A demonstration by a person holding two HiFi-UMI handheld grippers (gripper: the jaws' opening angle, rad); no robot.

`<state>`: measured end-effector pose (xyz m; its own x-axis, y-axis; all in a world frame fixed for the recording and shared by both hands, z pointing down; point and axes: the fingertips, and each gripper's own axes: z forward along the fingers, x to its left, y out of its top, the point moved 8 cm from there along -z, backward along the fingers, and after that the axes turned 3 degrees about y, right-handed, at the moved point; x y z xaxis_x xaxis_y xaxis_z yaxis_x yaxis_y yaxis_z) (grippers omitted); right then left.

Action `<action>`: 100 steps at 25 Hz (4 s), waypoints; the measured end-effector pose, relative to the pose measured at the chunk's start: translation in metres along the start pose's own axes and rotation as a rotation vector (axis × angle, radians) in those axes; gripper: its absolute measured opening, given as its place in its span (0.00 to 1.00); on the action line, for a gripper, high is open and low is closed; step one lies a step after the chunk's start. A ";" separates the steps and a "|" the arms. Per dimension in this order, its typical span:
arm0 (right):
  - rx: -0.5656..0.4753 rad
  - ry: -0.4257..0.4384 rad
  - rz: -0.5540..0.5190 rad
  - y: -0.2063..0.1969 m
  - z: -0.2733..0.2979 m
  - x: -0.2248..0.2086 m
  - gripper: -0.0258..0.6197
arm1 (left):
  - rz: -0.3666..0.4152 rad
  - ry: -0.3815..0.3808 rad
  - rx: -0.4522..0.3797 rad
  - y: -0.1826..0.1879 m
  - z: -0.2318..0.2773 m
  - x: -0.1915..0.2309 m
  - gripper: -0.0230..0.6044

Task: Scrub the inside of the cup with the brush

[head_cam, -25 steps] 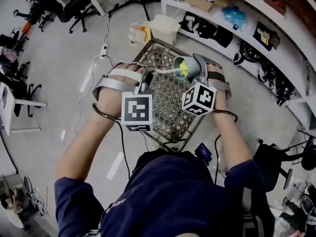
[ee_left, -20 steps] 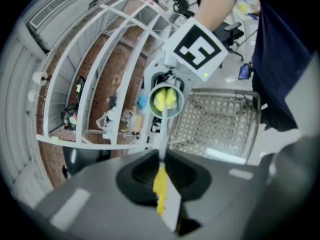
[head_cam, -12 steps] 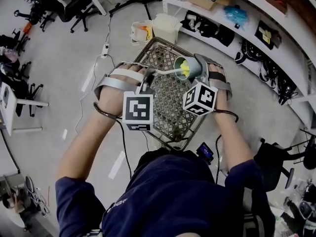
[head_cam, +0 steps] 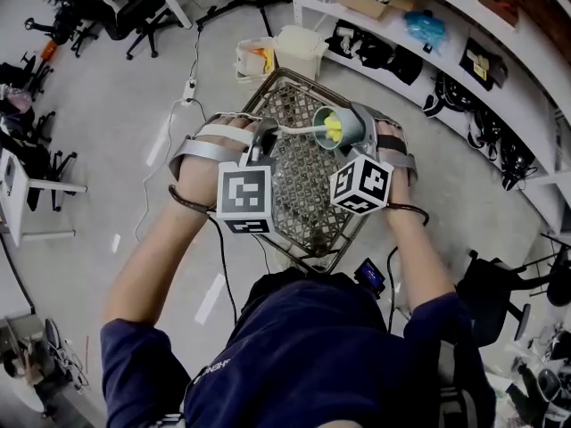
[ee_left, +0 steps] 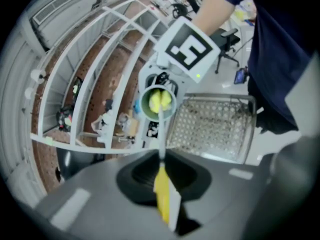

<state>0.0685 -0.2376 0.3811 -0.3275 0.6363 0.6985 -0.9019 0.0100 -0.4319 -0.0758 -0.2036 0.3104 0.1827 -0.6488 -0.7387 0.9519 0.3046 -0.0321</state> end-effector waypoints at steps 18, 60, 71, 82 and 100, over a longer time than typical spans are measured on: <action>0.009 0.001 -0.014 -0.005 0.009 -0.008 0.60 | 0.002 -0.026 -0.069 0.011 -0.003 -0.005 0.09; -0.061 -0.009 0.198 -0.020 -0.003 -0.017 0.60 | -0.211 0.015 -0.178 0.003 -0.040 0.007 0.08; -0.056 -0.015 0.279 -0.030 -0.007 -0.022 0.60 | -0.282 0.042 -0.183 -0.014 -0.055 0.005 0.08; -0.116 0.046 0.549 -0.054 -0.007 -0.025 0.60 | -0.479 0.142 -0.219 -0.027 -0.057 0.007 0.08; -0.435 0.204 0.989 -0.046 -0.032 -0.035 0.60 | -0.844 0.183 -0.278 -0.030 -0.019 -0.013 0.08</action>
<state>0.1308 -0.2352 0.3583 -0.7619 0.6282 -0.1577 -0.0771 -0.3297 -0.9409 -0.1114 -0.1912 0.3085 -0.6133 -0.6188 -0.4909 0.6537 -0.0488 -0.7552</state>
